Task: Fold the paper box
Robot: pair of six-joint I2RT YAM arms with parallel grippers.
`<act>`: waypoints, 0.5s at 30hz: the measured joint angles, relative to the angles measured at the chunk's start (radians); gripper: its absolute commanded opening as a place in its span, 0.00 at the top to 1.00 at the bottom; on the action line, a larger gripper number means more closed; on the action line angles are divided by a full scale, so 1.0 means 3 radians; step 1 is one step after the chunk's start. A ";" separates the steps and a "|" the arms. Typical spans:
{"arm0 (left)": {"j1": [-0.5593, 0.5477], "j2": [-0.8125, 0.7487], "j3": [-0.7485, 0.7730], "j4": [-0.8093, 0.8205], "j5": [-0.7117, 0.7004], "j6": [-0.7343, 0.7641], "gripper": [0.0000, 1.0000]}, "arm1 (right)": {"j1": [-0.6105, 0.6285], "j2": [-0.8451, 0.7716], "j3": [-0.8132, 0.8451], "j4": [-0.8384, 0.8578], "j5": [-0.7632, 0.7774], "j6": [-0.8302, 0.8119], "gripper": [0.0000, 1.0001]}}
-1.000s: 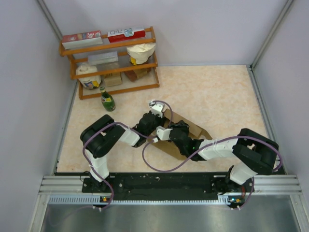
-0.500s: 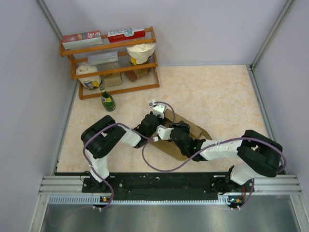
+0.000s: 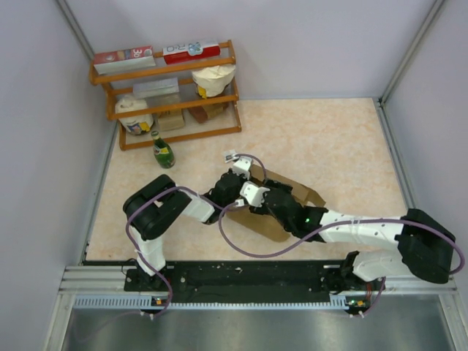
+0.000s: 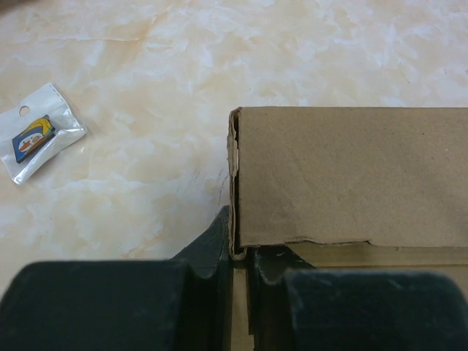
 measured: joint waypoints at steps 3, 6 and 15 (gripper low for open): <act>-0.0003 0.0000 0.0001 -0.0006 -0.0003 0.0000 0.84 | 0.0001 -0.0198 0.0017 -0.0106 -0.0111 0.0104 0.33; -0.0004 0.0000 0.0003 -0.0013 -0.0015 0.0001 0.75 | 0.0001 -0.0446 0.0017 -0.0198 -0.0220 0.0203 0.33; -0.0009 -0.0039 0.0004 -0.0123 -0.0020 -0.0006 0.61 | -0.0140 -0.0905 0.0009 -0.0170 -0.0459 0.0716 0.32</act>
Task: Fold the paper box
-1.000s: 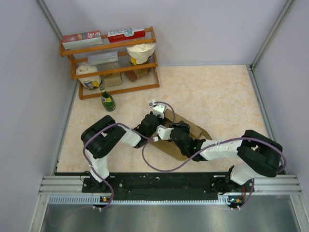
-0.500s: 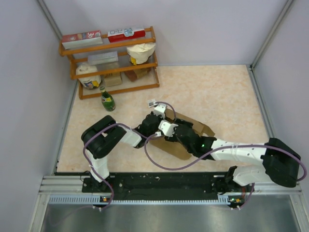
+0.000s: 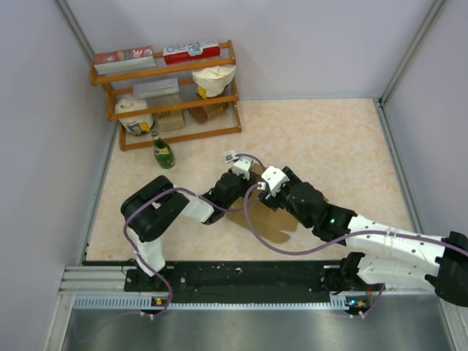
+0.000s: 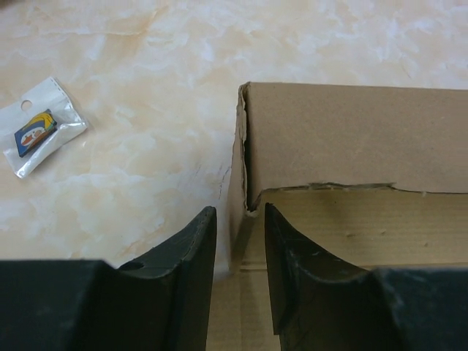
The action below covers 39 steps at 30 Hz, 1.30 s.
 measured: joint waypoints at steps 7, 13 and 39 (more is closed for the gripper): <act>-0.0005 -0.0275 -0.0034 -0.0039 0.0062 -0.0013 0.56 | -0.0380 -0.0127 0.0000 0.0065 -0.0177 0.0504 0.36; -0.0020 -0.0729 -0.0209 -0.0210 0.0173 -0.0092 0.56 | -0.0772 -0.0114 0.0006 0.0111 -0.0456 0.0994 0.39; -0.0085 -0.2417 -0.1109 -0.1250 0.0118 -0.0539 1.00 | -0.1222 0.1264 0.0506 0.0263 -0.1228 0.1831 0.84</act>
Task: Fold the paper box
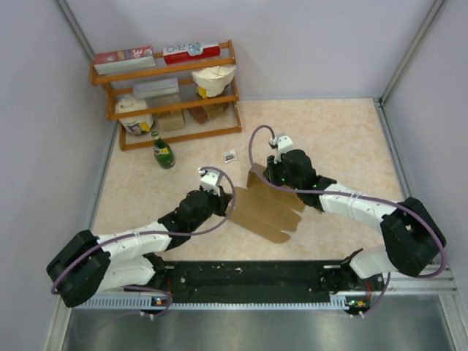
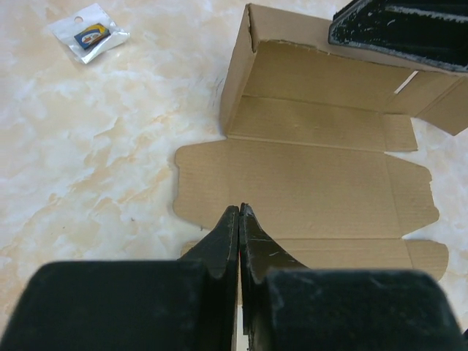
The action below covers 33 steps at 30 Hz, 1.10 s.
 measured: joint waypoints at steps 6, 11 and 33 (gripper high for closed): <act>-0.0001 0.0003 -0.0005 -0.0065 -0.0004 -0.0009 1.00 | 0.0000 0.0024 -0.0004 0.0113 -0.0055 -0.0022 0.85; -0.0001 0.0058 -0.0004 -0.0062 -0.0014 -0.0041 1.00 | 0.0000 0.0064 -0.0076 0.0154 -0.0090 -0.0033 0.85; 0.0033 0.1292 0.0946 0.0013 -0.0149 -0.0028 1.00 | 0.0000 0.0102 -0.0200 0.0301 -0.0135 -0.0088 0.85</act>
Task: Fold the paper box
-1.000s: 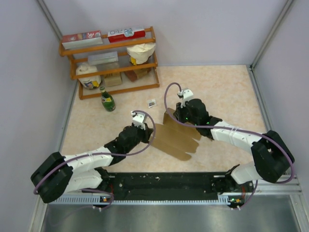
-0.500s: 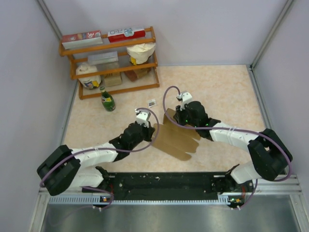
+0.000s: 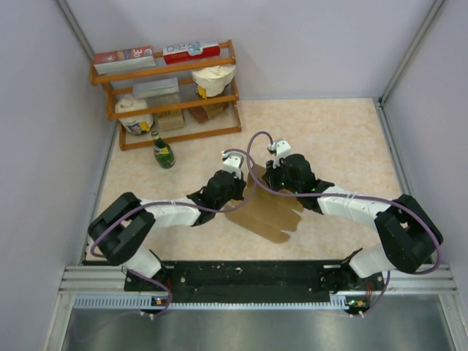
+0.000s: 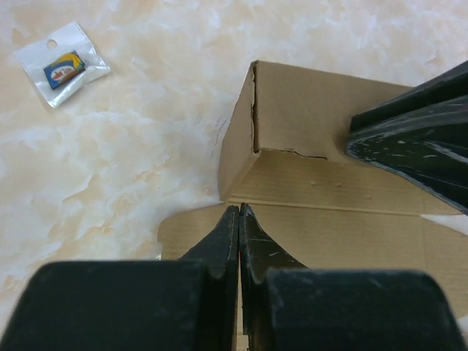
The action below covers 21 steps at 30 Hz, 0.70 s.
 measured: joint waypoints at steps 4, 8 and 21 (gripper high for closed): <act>0.0008 0.0298 0.0116 0.0003 0.0003 0.0013 1.00 | 0.0000 0.0000 0.0000 -0.0001 -0.0004 0.0000 0.85; 0.0017 0.0449 0.0160 0.0000 0.0001 0.0031 1.00 | 0.0000 0.0000 0.0000 -0.0001 -0.0004 0.0000 0.85; 0.0023 0.0702 0.0436 0.0003 0.0005 0.0135 1.00 | -0.0001 0.0032 0.0000 -0.0003 -0.0065 0.0001 0.86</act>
